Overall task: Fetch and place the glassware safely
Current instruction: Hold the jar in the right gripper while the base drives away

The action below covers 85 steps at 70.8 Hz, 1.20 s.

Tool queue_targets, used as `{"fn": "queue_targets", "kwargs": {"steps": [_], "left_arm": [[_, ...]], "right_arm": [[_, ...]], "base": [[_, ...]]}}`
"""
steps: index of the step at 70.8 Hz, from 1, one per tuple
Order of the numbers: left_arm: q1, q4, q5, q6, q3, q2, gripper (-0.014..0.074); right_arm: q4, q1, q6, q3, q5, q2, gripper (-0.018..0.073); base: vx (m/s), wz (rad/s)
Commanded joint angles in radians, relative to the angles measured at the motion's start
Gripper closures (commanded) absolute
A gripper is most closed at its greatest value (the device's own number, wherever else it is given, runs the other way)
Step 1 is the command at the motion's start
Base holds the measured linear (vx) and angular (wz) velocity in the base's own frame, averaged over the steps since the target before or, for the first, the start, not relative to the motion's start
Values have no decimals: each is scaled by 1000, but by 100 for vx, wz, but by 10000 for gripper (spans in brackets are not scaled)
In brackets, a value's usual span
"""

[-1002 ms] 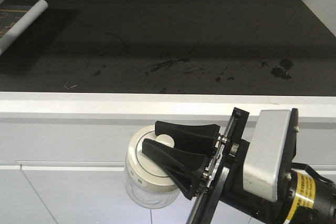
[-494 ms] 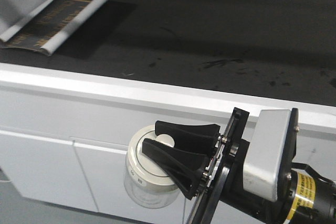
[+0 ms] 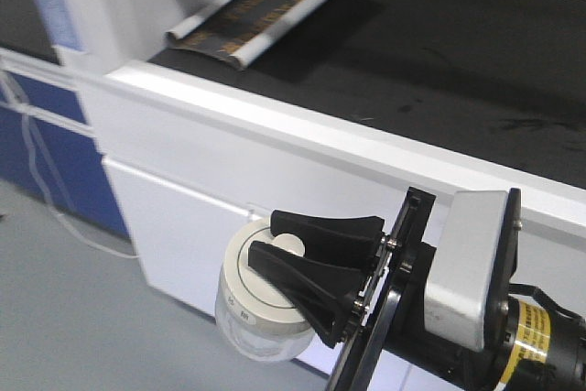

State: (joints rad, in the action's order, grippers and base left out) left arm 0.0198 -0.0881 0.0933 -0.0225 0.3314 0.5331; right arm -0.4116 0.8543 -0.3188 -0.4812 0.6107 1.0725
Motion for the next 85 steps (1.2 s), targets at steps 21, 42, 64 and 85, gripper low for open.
{"fn": "queue_targets", "kwargs": {"steps": [21, 42, 64, 85], "left_arm": [[7, 5, 67, -6, 27, 0, 603], [7, 5, 67, -6, 27, 0, 603], [7, 5, 67, -6, 27, 0, 603], [7, 5, 67, -6, 27, 0, 603]], "right_arm": [[15, -1, 3, -31, 106, -21, 563], [15, -1, 3, -31, 104, -21, 563], [15, -1, 3, -31, 104, -21, 563], [15, -1, 3, -31, 104, -21, 563]], "base": [[-9, 62], [-9, 66], [-7, 67], [-4, 62]]}}
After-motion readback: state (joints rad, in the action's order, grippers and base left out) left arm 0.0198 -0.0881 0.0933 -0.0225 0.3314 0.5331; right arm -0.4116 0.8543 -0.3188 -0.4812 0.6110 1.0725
